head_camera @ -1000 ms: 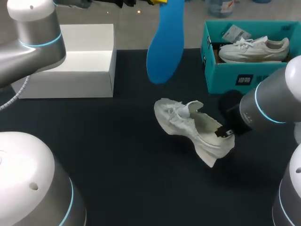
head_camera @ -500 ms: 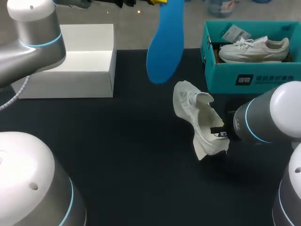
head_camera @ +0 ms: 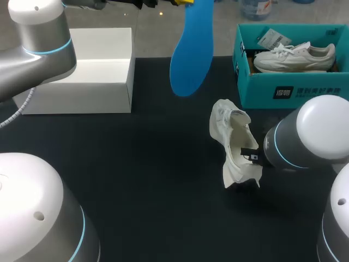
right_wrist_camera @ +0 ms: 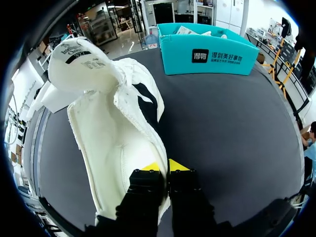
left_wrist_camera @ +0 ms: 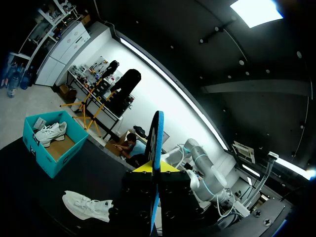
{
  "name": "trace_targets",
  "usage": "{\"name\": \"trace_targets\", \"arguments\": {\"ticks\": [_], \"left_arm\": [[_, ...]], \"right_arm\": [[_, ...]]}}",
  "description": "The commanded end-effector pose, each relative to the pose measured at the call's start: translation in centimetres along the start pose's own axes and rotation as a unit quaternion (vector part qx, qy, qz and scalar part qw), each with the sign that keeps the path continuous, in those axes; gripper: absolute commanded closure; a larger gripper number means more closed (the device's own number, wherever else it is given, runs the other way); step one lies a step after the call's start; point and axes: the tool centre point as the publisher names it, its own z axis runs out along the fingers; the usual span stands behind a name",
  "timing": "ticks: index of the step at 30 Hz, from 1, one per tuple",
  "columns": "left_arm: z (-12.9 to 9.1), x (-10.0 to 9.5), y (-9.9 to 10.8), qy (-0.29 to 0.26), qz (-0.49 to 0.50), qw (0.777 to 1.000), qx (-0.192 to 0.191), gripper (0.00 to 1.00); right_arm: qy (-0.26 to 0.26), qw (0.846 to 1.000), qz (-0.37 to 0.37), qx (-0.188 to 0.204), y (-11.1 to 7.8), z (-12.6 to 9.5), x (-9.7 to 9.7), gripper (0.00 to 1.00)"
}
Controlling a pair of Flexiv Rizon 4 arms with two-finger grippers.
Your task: Take the shoe out of the shoebox, open the shoe tongue, remove and reinsert the insole, then place the shoe into the shoebox
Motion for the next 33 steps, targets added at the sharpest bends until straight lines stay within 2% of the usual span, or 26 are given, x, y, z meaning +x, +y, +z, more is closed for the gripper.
{"name": "trace_targets", "arguments": {"ticks": [1,9,19,24,28,29,30,33], "left_arm": [[0.0,0.0,0.0,0.0,0.0,1.0,0.0,1.0],[0.0,0.0,0.0,0.0,0.0,1.0,0.0,1.0],[0.0,0.0,0.0,0.0,0.0,1.0,0.0,1.0],[0.0,0.0,0.0,0.0,0.0,1.0,0.0,1.0],[0.0,0.0,0.0,0.0,0.0,1.0,0.0,1.0],[0.0,0.0,0.0,0.0,0.0,1.0,0.0,1.0],[0.0,0.0,0.0,0.0,0.0,1.0,0.0,1.0],[0.0,0.0,0.0,0.0,0.0,1.0,0.0,1.0]], "right_arm": [[0.012,1.0,0.011,-0.006,-0.9,0.4,-0.1,1.0],[0.012,0.999,0.027,0.018,-3.1,2.1,-0.1,1.0],[0.019,0.998,0.04,0.054,-5.9,5.5,0.2,1.0],[0.024,0.997,0.044,0.062,-6.8,6.8,0.5,1.0],[0.025,0.996,0.041,0.069,-7.0,7.0,0.8,1.0],[0.022,0.996,0.041,0.07,-7.0,7.0,0.8,0.94],[0.017,0.997,0.041,0.066,-6.9,6.7,0.9,0.0],[0.019,0.998,0.046,0.049,-6.3,5.2,0.9,0.0]]}}
